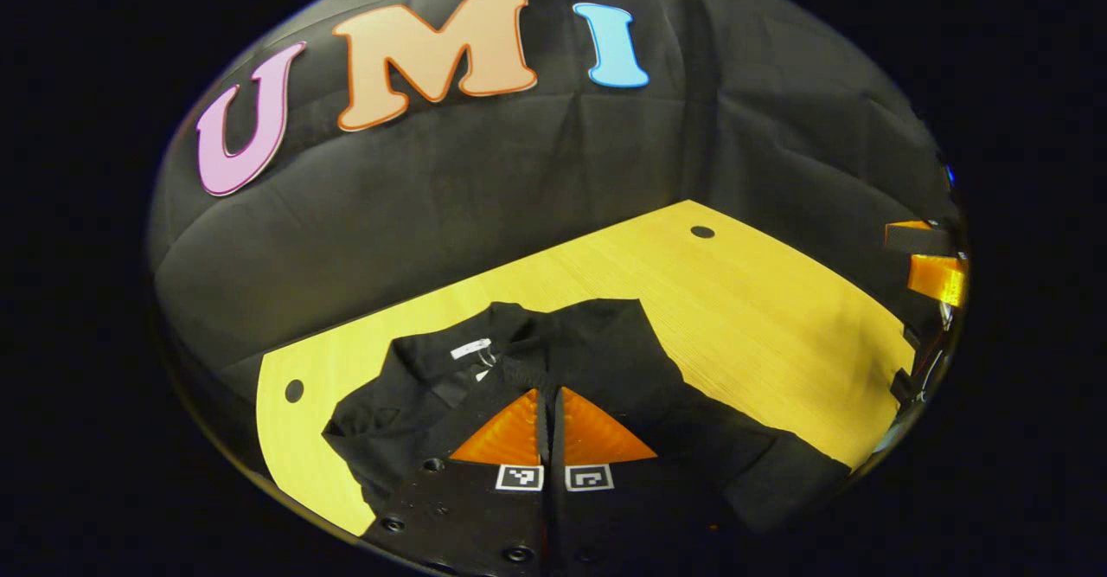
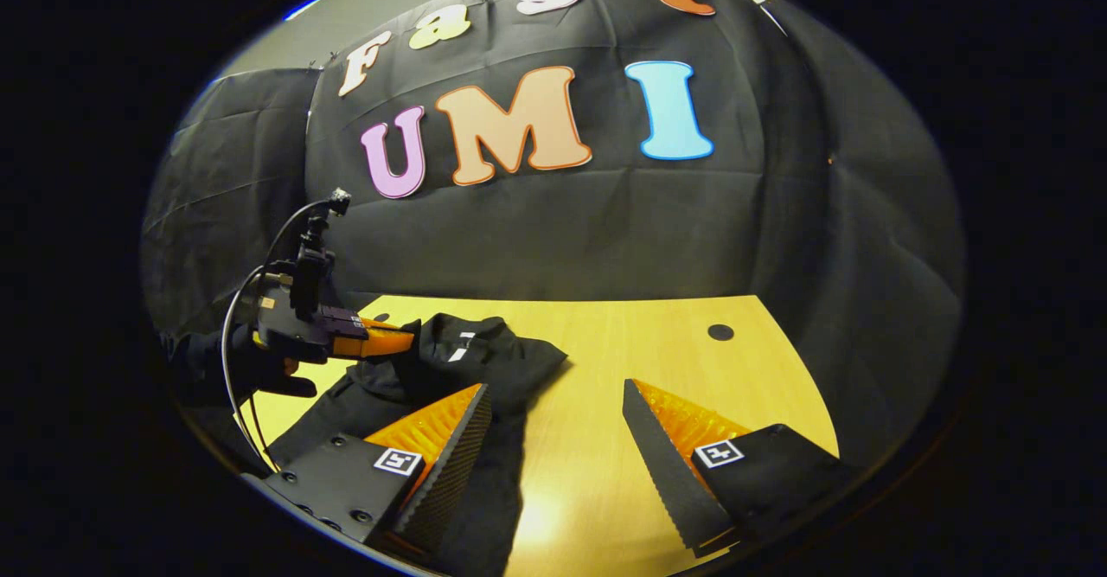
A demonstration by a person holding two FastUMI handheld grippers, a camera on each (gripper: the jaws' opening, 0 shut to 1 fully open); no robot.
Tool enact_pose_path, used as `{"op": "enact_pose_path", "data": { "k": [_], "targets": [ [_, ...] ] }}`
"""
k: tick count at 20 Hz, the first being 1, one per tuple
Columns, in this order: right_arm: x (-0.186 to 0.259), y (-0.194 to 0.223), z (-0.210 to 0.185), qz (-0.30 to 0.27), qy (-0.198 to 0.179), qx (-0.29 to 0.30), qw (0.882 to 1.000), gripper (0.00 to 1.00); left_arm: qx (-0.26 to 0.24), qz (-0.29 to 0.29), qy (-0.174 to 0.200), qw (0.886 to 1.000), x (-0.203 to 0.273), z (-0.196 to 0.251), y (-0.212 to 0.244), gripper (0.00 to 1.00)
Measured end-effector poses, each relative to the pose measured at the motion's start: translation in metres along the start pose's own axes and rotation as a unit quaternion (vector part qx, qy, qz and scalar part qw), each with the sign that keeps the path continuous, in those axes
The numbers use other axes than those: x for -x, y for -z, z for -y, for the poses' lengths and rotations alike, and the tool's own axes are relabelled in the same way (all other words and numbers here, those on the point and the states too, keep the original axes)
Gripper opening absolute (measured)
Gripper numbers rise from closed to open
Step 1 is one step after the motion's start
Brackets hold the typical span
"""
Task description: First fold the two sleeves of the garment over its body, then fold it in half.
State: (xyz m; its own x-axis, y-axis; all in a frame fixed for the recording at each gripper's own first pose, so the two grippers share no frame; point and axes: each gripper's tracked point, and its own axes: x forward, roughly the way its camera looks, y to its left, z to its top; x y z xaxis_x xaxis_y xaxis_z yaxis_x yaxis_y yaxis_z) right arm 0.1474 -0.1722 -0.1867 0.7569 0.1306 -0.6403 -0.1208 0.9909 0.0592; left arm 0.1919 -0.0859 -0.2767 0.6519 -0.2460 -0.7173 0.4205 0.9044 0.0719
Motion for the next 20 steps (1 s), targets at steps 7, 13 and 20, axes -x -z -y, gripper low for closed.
{"op": "enact_pose_path", "data": {
  "k": [7,13,20],
  "targets": [
    [0.023,0.018,0.042,-0.002,0.028,-0.027,0.999,0.98,-0.01,-0.025,0.008,1.0,-0.033,0.031,0.004,0.0],
    [0.028,0.032,0.058,-0.016,0.027,-0.024,0.999,0.98,-0.026,-0.032,-0.027,0.999,-0.049,0.034,-0.001,0.0],
    [0.025,0.041,0.065,-0.018,-0.001,-0.013,1.0,0.98,0.02,0.082,-0.079,0.993,-0.012,0.024,-0.053,0.94]
  ]
}}
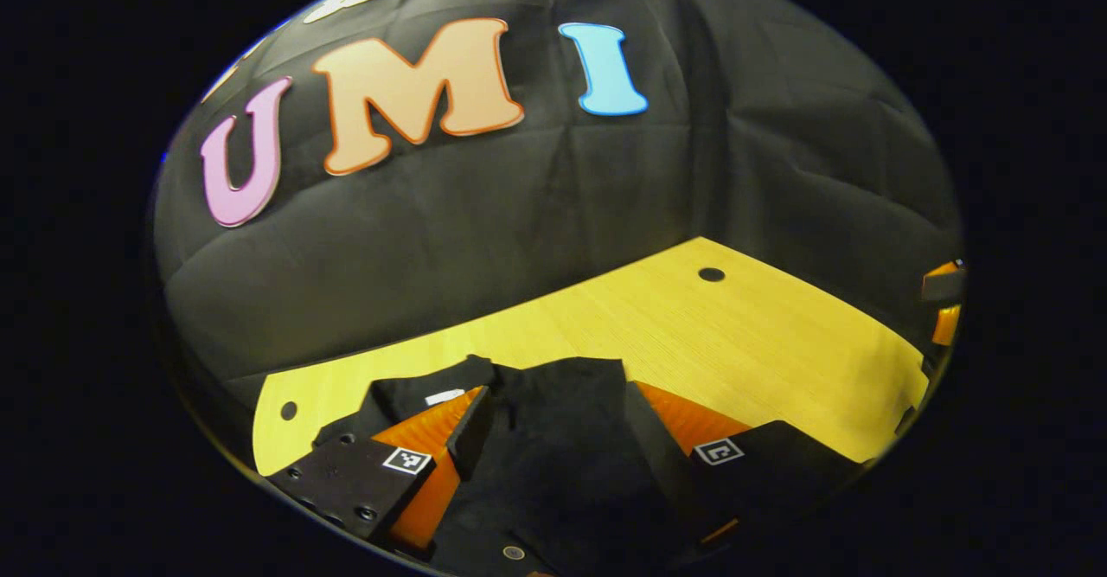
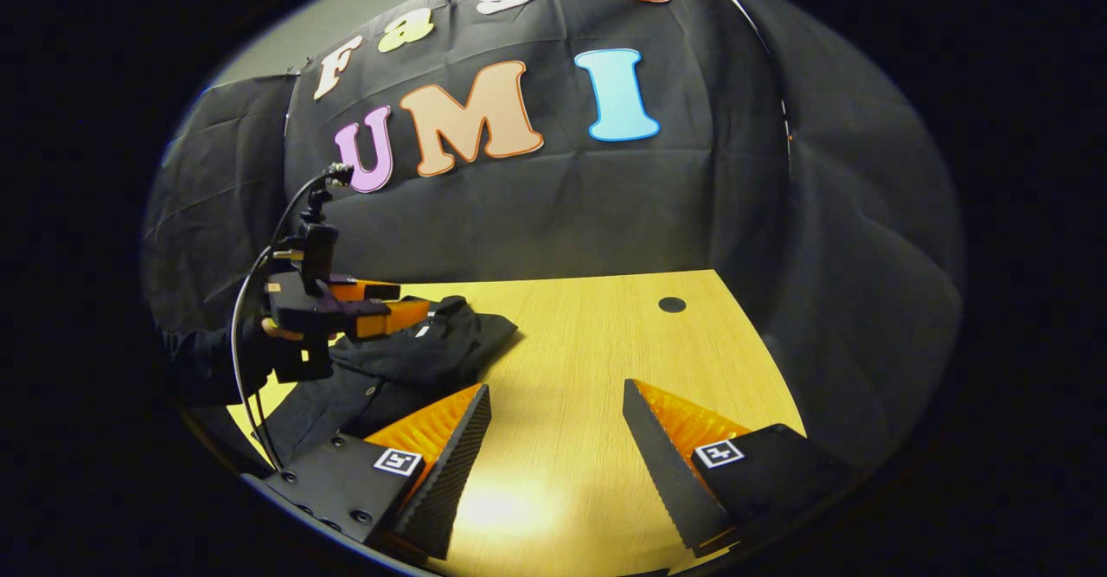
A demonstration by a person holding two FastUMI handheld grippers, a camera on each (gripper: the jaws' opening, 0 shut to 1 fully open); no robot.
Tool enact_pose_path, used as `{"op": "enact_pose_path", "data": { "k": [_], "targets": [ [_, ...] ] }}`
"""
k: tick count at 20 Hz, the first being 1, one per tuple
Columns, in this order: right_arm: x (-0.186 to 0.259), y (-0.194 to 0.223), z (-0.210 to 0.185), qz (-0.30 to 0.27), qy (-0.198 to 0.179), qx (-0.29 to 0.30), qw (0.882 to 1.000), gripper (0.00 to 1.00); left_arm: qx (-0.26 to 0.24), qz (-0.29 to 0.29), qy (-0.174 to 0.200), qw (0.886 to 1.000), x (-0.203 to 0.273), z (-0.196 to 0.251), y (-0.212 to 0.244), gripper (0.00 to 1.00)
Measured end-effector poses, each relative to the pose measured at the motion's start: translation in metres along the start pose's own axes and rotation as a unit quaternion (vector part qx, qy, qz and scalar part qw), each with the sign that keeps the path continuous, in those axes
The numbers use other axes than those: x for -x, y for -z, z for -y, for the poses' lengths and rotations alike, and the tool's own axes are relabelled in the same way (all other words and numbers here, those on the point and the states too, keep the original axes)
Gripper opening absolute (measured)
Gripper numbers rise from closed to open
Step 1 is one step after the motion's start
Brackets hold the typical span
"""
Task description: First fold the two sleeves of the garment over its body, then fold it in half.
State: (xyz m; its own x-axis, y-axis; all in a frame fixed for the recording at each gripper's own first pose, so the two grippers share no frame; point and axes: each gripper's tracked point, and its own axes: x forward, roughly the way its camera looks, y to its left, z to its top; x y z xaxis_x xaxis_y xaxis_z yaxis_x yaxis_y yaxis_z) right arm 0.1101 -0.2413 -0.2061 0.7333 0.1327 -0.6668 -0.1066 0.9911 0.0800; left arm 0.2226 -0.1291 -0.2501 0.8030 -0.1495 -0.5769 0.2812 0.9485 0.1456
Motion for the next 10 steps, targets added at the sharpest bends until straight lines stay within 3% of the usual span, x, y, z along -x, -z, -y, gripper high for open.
{"op": "enact_pose_path", "data": {
  "k": [5,10],
  "targets": [
    [-0.005,-0.009,-0.018,0.017,-0.037,0.008,0.999,0.98,0.049,0.004,-0.066,0.997,0.053,-0.048,0.008,0.95],
    [0.0,-0.006,-0.065,0.022,-0.052,0.017,0.998,0.98,0.066,0.007,-0.111,0.992,0.12,-0.098,0.035,0.95]
  ]
}}
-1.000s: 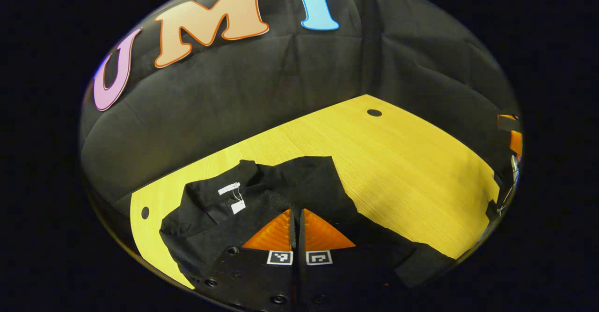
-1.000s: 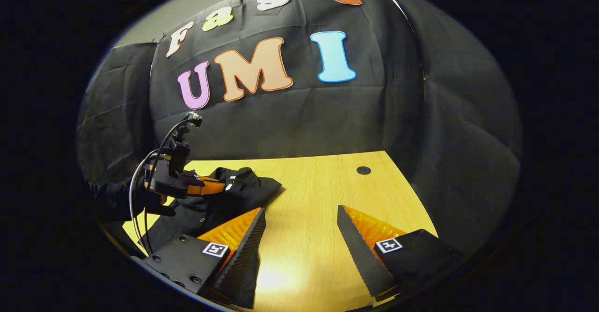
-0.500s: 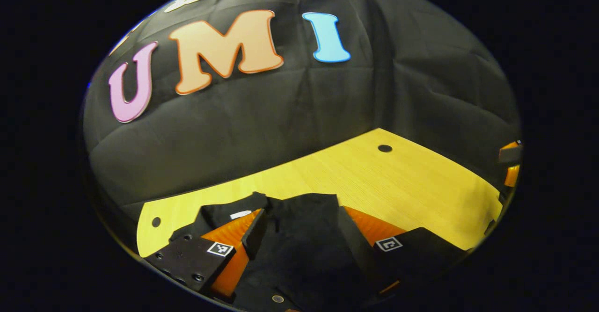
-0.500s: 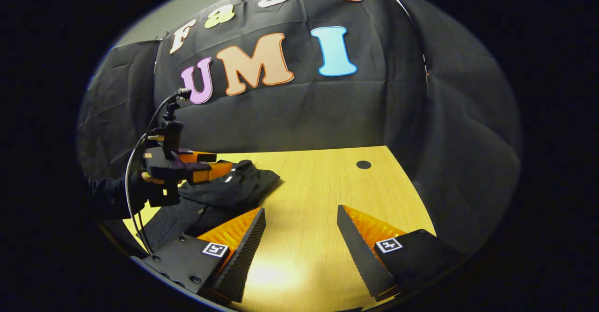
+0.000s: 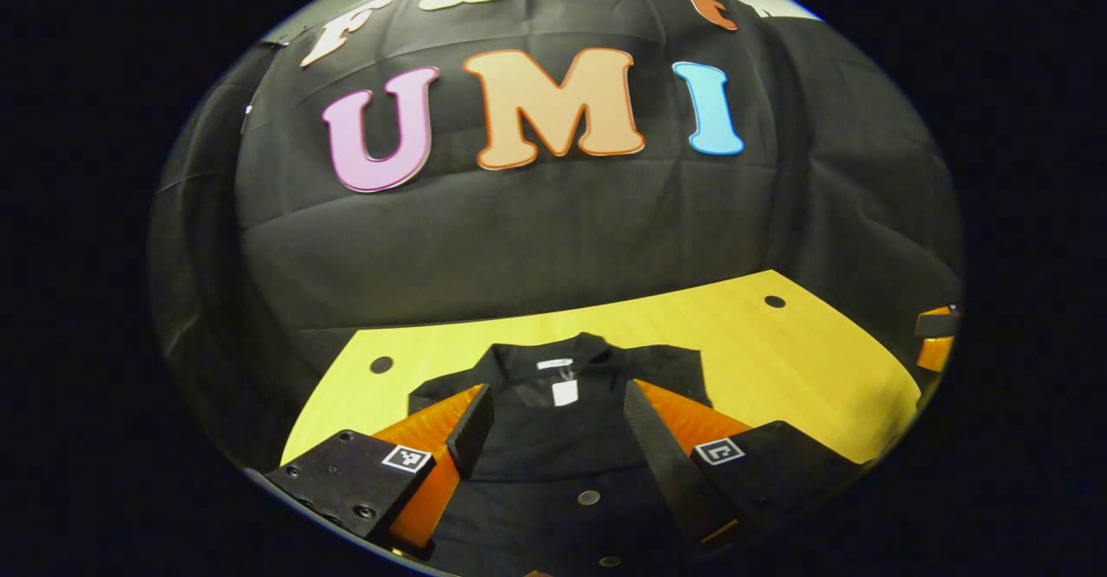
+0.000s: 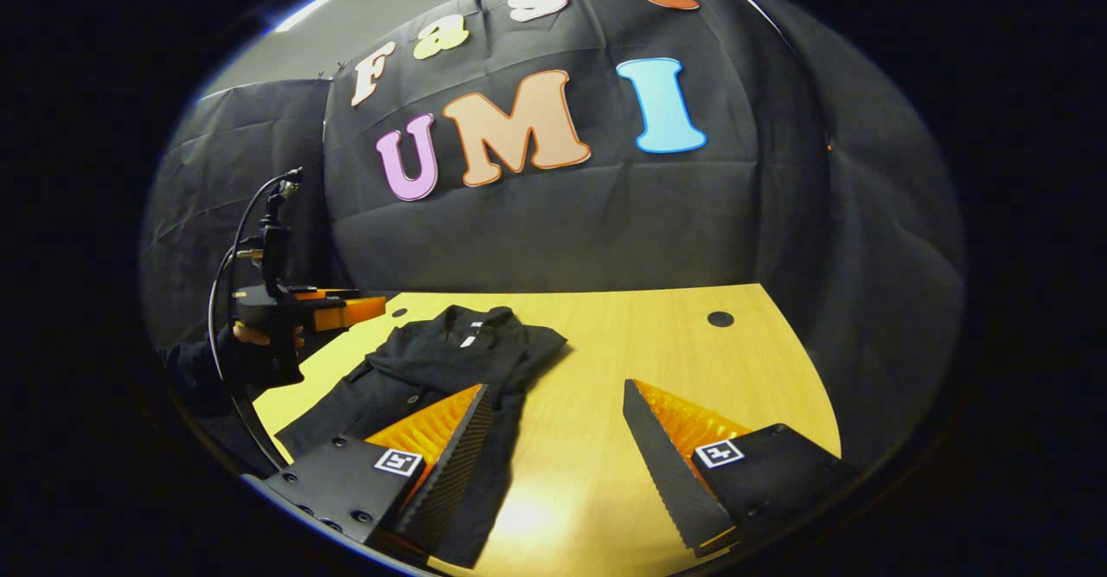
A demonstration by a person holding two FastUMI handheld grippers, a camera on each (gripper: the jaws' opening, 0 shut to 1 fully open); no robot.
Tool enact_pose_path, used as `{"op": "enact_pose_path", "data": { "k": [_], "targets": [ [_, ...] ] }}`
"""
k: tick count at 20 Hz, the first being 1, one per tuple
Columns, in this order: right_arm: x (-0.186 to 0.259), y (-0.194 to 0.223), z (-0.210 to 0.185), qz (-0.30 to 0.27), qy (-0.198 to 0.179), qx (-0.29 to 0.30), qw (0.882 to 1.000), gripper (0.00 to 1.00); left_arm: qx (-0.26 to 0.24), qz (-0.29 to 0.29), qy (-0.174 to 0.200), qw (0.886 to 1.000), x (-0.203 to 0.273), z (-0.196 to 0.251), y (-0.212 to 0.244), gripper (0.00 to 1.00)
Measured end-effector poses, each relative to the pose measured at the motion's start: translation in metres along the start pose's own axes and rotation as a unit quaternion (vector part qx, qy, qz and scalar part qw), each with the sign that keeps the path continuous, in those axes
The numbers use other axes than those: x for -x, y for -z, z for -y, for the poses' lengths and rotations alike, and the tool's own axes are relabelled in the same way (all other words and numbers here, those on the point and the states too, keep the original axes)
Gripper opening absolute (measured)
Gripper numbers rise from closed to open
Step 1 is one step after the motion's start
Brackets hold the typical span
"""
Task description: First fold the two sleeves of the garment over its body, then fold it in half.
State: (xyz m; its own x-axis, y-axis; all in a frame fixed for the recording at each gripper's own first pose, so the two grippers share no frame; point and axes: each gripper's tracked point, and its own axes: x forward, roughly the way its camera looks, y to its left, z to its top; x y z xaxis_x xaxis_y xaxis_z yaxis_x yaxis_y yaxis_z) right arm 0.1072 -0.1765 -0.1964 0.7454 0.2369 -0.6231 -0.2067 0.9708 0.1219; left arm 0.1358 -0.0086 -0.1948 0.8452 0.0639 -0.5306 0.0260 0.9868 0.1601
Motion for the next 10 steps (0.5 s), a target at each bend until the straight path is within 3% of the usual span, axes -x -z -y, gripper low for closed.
{"op": "enact_pose_path", "data": {
  "k": [10],
  "targets": [
    [0.009,0.055,-0.095,-0.032,-0.008,0.028,0.999,0.98,0.025,-0.03,-0.028,0.999,0.117,-0.078,0.089,0.95]
  ]
}}
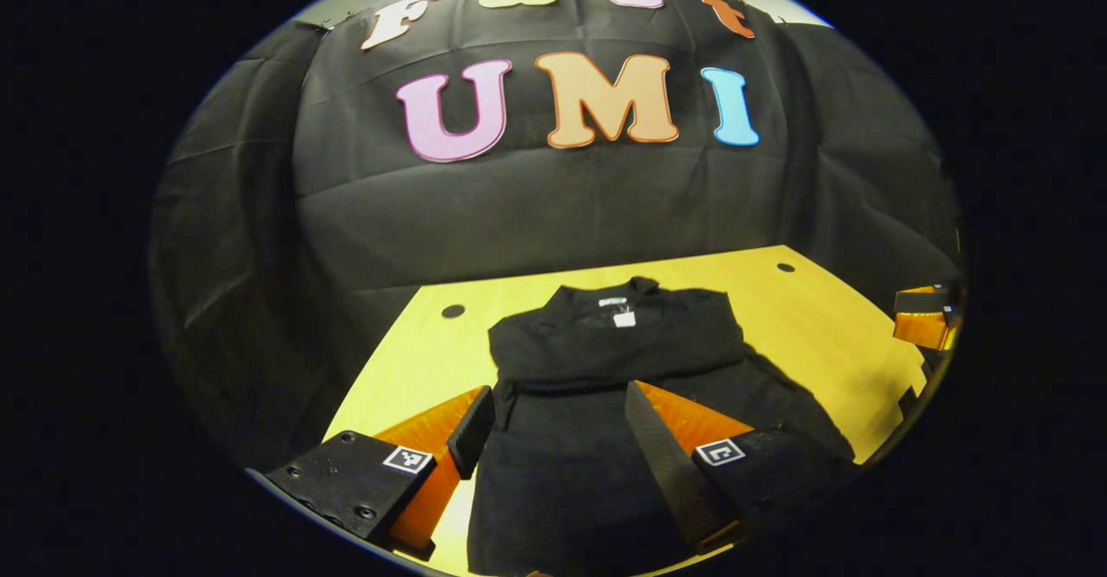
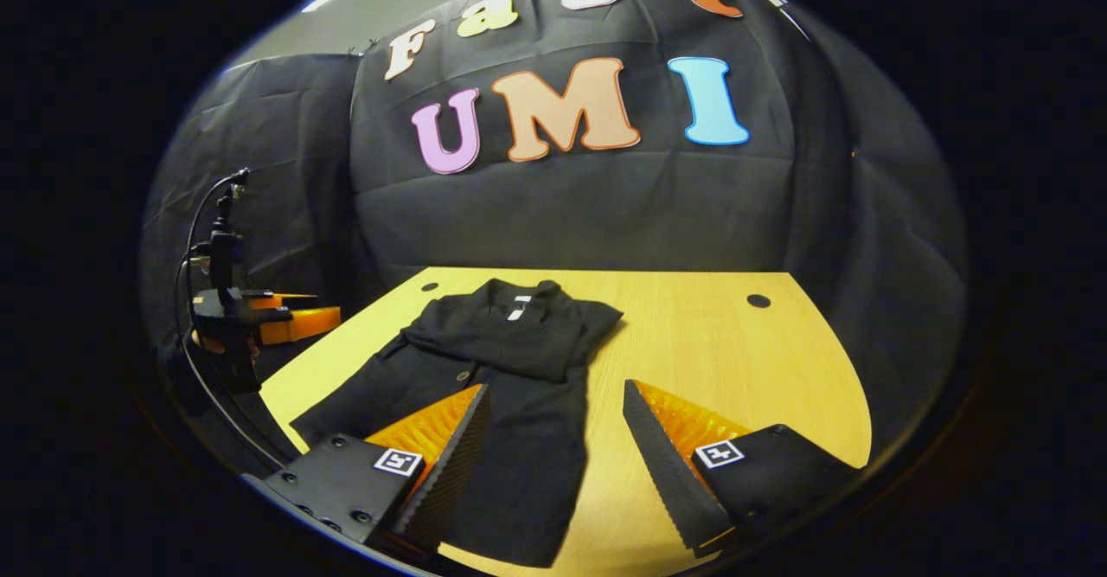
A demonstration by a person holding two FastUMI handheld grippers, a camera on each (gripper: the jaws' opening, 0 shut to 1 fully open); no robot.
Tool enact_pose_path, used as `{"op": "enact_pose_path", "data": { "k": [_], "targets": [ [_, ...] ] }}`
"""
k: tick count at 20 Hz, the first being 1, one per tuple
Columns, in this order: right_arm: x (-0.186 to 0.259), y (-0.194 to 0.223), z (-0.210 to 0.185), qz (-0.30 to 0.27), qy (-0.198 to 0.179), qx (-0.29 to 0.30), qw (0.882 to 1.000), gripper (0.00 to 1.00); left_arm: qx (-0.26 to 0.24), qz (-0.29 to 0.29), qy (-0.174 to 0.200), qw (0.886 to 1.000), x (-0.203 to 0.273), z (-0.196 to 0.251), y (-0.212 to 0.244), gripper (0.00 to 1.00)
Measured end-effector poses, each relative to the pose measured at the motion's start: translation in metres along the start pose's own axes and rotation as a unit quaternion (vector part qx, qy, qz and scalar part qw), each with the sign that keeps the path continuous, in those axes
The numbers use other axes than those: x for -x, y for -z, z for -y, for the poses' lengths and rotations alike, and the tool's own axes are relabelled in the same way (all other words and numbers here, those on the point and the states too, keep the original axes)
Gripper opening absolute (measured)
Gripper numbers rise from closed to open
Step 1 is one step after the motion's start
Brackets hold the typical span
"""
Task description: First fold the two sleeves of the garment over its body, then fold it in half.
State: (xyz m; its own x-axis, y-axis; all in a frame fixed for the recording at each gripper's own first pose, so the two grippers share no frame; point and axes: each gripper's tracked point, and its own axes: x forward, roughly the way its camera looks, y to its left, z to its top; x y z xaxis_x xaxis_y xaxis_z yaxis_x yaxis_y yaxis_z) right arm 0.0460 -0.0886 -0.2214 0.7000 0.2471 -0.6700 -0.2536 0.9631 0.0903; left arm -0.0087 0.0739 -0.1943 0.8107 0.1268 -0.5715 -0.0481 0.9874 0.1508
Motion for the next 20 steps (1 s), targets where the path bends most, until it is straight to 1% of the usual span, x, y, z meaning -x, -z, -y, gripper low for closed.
{"op": "enact_pose_path", "data": {
  "k": [3,8,14,19,20],
  "targets": [
    [0.004,0.022,-0.012,-0.015,0.005,0.008,1.0,0.99,0.014,-0.015,-0.007,1.0,0.021,-0.018,0.03,0.95],
    [0.013,0.064,-0.025,-0.041,0.02,0.0,0.999,0.99,0.027,-0.053,-0.012,0.998,0.043,-0.035,0.086,0.95],
    [0.017,0.117,-0.029,-0.086,0.038,-0.001,0.996,0.98,0.046,-0.104,-0.016,0.993,0.058,-0.045,0.147,0.95],
    [0.016,0.144,-0.026,-0.113,0.05,-0.006,0.992,0.98,0.064,-0.148,-0.023,0.987,0.064,-0.054,0.193,0.95],
    [0.015,0.152,-0.026,-0.121,0.051,-0.007,0.991,0.94,0.067,-0.156,-0.025,0.985,0.064,-0.054,0.201,0.95]
  ]
}}
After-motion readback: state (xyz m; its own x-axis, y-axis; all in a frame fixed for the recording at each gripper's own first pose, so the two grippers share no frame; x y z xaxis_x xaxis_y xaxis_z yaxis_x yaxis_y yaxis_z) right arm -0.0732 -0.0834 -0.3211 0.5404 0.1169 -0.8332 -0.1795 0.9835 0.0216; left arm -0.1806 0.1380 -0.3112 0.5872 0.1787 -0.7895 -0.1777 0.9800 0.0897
